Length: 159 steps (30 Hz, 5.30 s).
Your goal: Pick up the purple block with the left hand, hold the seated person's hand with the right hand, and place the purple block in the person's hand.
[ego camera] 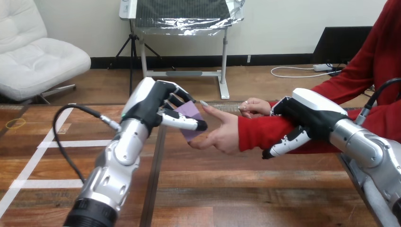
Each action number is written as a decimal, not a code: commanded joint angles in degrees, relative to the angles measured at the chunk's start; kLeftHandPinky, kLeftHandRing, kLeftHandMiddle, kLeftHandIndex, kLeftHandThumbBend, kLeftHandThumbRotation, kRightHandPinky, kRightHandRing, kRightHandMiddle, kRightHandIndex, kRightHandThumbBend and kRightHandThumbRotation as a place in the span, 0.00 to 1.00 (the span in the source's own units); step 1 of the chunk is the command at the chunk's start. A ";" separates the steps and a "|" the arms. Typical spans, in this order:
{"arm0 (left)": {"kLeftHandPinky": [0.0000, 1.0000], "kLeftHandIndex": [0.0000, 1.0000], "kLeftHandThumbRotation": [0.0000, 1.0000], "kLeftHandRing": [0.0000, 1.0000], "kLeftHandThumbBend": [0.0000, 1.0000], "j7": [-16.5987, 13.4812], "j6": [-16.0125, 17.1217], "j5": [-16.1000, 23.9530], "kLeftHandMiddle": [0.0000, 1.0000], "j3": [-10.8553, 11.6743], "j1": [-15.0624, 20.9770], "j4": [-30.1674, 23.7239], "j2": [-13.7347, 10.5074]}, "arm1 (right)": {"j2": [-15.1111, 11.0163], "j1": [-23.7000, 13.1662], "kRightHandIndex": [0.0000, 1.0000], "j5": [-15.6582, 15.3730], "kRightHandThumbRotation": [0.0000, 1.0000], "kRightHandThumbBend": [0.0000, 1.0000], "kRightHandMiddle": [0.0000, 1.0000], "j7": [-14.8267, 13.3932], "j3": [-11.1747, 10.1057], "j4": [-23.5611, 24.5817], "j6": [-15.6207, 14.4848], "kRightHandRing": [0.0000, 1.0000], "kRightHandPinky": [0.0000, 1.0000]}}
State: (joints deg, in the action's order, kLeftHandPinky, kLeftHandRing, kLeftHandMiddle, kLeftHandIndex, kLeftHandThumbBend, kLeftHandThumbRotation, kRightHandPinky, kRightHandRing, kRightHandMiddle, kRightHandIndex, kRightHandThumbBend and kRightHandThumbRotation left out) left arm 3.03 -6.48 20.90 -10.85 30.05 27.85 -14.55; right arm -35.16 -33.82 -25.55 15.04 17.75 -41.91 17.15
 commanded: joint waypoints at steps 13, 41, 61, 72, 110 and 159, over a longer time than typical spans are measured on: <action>0.37 0.46 0.00 0.43 0.70 -2.68 4.73 -1.17 0.47 -1.55 8.46 7.60 6.97 | 5.44 -3.87 0.35 1.21 0.24 0.93 0.35 0.08 -0.73 4.22 0.82 0.31 0.31; 0.38 0.46 0.00 0.46 0.71 -3.32 7.23 -3.07 0.50 -2.24 9.16 14.56 12.28 | 5.98 -2.68 0.35 1.43 0.26 0.94 0.35 0.76 -0.84 7.45 -1.14 0.32 0.30; 0.46 0.60 0.09 0.57 0.75 0.65 5.89 -5.30 0.62 -1.56 6.59 10.43 11.03 | 5.19 -1.16 0.36 2.29 0.25 0.94 0.36 1.10 -1.44 8.34 -0.40 0.32 0.29; 0.48 0.69 0.28 0.61 0.74 0.02 6.42 -6.14 0.66 0.00 4.14 6.39 10.35 | 4.63 -0.19 0.37 3.05 0.25 0.95 0.37 1.44 -2.02 8.62 0.26 0.33 0.30; 0.63 0.75 0.62 0.72 0.72 3.13 5.97 -8.85 0.74 3.38 -6.59 -11.46 5.97 | -0.48 2.26 0.66 1.84 0.60 1.00 0.65 8.41 -3.12 13.55 -0.39 0.62 0.54; 0.63 0.71 0.79 0.74 0.62 3.43 12.77 -10.33 0.75 5.17 -27.70 -28.83 4.97 | 0.29 10.54 0.84 2.18 1.00 0.91 0.82 -2.09 -9.32 19.75 -2.24 0.78 0.62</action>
State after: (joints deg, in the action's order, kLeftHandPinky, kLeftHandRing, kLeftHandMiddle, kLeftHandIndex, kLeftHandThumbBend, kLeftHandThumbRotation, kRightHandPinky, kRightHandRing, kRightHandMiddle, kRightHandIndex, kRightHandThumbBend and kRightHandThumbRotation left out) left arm 7.10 3.55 11.22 -6.02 1.58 3.19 -9.64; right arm -36.14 -21.92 -24.91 16.52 12.07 -26.07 15.25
